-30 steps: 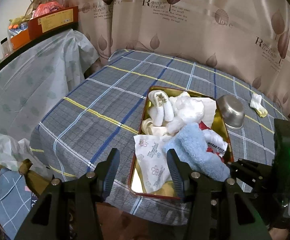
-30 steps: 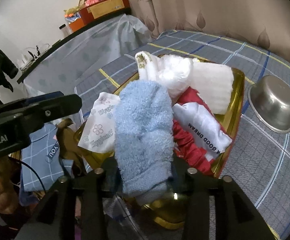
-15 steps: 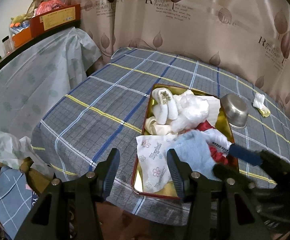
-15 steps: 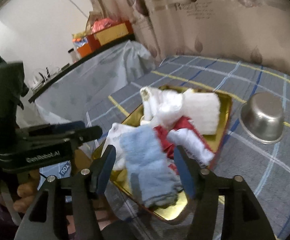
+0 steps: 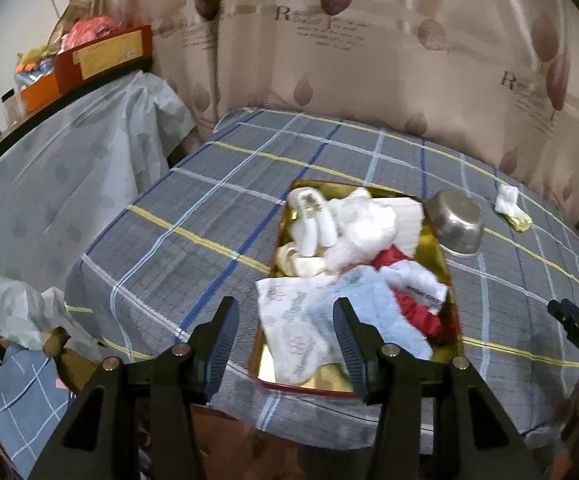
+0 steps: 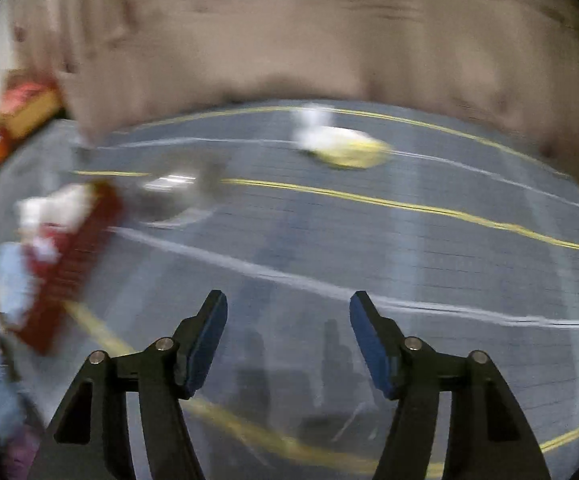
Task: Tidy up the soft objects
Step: 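Grasp the white sock with the left gripper while the right gripper reaches toward the yellow-edged cloth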
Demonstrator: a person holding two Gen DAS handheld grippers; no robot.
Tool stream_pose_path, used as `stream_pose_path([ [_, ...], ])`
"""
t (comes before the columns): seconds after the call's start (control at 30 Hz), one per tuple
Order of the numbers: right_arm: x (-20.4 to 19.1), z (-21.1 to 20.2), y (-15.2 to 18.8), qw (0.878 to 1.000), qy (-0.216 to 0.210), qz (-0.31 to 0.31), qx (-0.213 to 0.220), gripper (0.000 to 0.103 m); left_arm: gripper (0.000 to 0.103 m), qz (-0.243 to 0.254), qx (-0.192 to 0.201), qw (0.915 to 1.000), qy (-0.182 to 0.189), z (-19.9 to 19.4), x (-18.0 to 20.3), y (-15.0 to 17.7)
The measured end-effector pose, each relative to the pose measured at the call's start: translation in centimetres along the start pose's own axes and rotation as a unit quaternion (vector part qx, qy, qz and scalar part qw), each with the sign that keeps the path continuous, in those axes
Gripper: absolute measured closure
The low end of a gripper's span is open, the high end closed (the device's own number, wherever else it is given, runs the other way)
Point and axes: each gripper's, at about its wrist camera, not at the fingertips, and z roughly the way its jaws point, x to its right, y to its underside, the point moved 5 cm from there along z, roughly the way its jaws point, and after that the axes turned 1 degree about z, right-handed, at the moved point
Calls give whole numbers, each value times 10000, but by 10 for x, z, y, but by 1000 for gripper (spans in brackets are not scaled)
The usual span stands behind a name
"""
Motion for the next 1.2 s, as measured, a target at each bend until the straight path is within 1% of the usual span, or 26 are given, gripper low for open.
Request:
stream_pose_path([
  [0.03, 16, 2, 0, 9997, 240, 14, -14, 33, 53, 34, 13, 10000, 26, -2, 3, -1],
  [0.07, 32, 4, 0, 9989, 468, 37, -14, 28, 53, 72, 26, 9999, 64, -5, 7, -2],
  [0.13, 66, 7, 0, 9955, 949, 55, -32, 26, 53, 164, 2, 9997, 203, -8, 18, -2],
  [0.17, 78, 7, -1, 9938, 1106, 60, -46, 26, 53, 227, -38, 9993, 295, -9, 24, -2],
  [0.2, 92, 9, -2, 9918, 1278, 76, -37, 24, 53, 296, -86, 9988, 373, -9, 32, -1],
  [0.23, 100, 11, -3, 9903, 1389, 92, -31, 17, 53, 367, -138, 9983, 431, -9, 39, 0],
  [0.3, 115, 14, -4, 9880, 1536, 161, 10, 12, 53, 551, -320, 9960, 630, -7, 59, 1],
  [0.4, 125, 17, -4, 9896, 1384, 397, 29, 12, 53, 719, -597, 9899, 1063, -4, 94, -4],
  [0.43, 124, 15, -3, 9900, 1352, 410, 55, 9, 53, 766, -666, 9876, 1195, -4, 105, -7],
  [0.5, 122, 14, -2, 9919, 1205, 395, 61, 4, 53, 907, -863, 9796, 1571, -2, 138, -15],
  [0.53, 121, 14, -2, 9932, 1099, 378, 63, 4, 53, 985, -918, 9748, 1778, -1, 158, -22],
  [0.6, 121, 15, -1, 9940, 1020, 395, 70, 4, 53, 1090, -966, 9672, 2080, 2, 192, -34],
  [0.63, 121, 15, -1, 9945, 970, 402, 60, 4, 53, 1195, -968, 9619, 2258, 4, 216, -43],
  [0.67, 121, 15, -1, 9951, 901, 414, 62, 4, 53, 1293, -986, 9579, 2365, 7, 233, -48],
  [0.7, 122, 13, 0, 9952, 863, 442, 113, 4, 53, 1419, -1041, 9530, 2467, 14, 259, -57],
  [0.73, 122, 11, 0, 9952, 840, 475, 177, 4, 53, 1491, -1056, 9513, 2483, 20, 276, -63],
  [0.77, 124, 7, 0, 9952, 773, 528, 277, 3, 53, 1642, -1069, 9489, 2474, 32, 302, -72],
  [0.83, 127, 0, 0, 9949, 643, 637, 452, 3, 53, 1826, -1172, 9462, 2399, 55, 339, -86],
  [0.9, 131, -7, 0, 9934, 557, 770, 650, 3, 53, 1935, -1267, 9415, 2450, 75, 370, -99],
  [0.93, 131, -9, -1, 9928, 517, 802, 722, 3, 53, 1956, -1274, 9413, 2437, 85, 383, -106],
  [1.03, 132, -15, -1, 9917, 448, 829, 879, 2, 53, 1896, -1324, 9453, 2302, 120, 415, -128],
  [1.13, 133, -20, -2, 9903, 381, 867, 1013, 2, 53, 1713, -1609, 9467, 2203, 160, 436, -140],
  [1.2, 133, -22, -3, 9897, 340, 881, 1073, 2, 53, 1612, -1796, 9486, 2049, 182, 443, -141],
])
